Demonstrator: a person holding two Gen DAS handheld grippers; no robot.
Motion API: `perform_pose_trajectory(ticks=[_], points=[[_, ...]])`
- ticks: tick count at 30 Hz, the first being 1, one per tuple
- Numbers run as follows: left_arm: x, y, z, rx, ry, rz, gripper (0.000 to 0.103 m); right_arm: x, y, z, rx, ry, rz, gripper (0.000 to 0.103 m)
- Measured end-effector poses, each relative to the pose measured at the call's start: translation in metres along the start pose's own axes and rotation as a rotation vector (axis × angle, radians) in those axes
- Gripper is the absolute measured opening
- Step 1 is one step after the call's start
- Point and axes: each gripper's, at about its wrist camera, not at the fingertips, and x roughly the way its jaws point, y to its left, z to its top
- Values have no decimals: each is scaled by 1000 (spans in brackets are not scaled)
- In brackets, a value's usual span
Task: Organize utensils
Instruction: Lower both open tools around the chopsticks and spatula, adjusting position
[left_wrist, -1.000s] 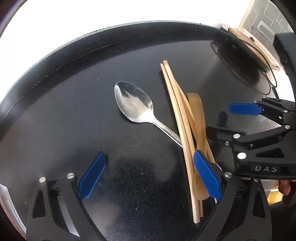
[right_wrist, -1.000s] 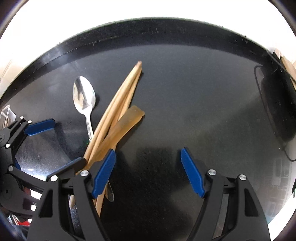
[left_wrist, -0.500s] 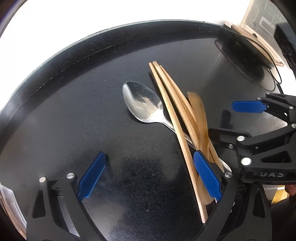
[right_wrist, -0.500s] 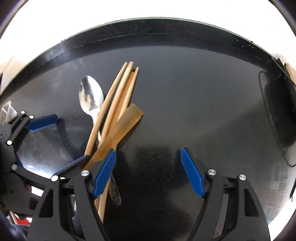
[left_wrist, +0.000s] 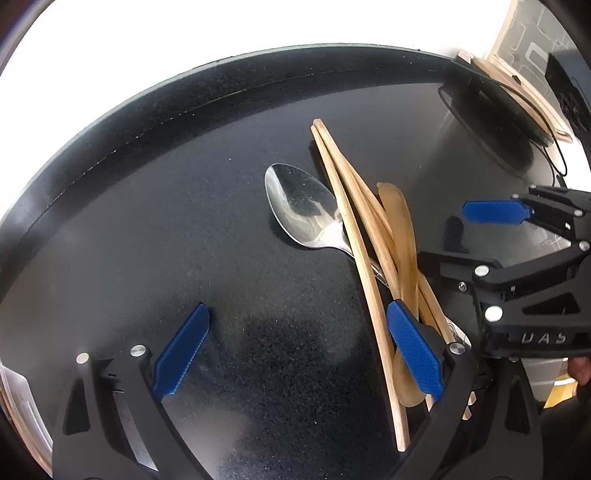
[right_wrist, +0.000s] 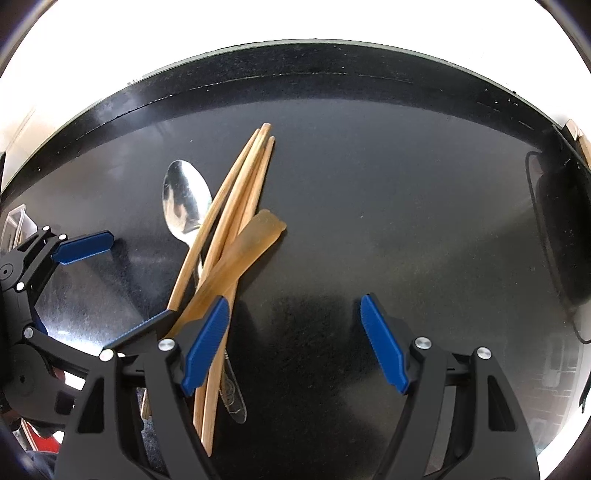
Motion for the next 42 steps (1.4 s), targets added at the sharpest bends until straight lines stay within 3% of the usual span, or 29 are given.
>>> perform_pose_trajectory(ticks=[2, 4, 6, 11, 17, 20, 27, 31, 36, 40, 42], points=[[1, 0, 1, -4, 1, 1, 94, 5, -2, 1, -27, 38, -58, 70], [0, 3, 0, -8, 0, -6, 94, 3, -11, -1, 19, 34, -50, 65], [-1, 3, -2, -6, 1, -14, 94, -6, -15, 0, 49, 5, 24, 65], [-2, 4, -6, 2, -5, -11, 94, -7, 11, 4, -36, 18, 55, 65], [-2, 2, -8, 19, -12, -2, 94, -1, 20, 0, -66, 36, 26, 65], [-4, 5, -8, 10, -16, -9, 94, -7, 27, 0, -61, 17, 57, 65], [-5, 13, -11, -8, -24, -20, 95, -1, 31, -1, -90, 19, 41, 67], [-5, 15, -13, 2, -27, -22, 97, 3, 30, 6, -66, 50, 63, 67], [-5, 13, -16, 29, -24, -34, 97, -1, 29, 15, -139, 74, 58, 68], [-8, 13, -22, 53, -14, -48, 97, 1, 28, 15, -154, 121, 133, 69], [-9, 8, -26, 91, -21, -35, 97, 1, 34, 9, -223, 131, 133, 70]])
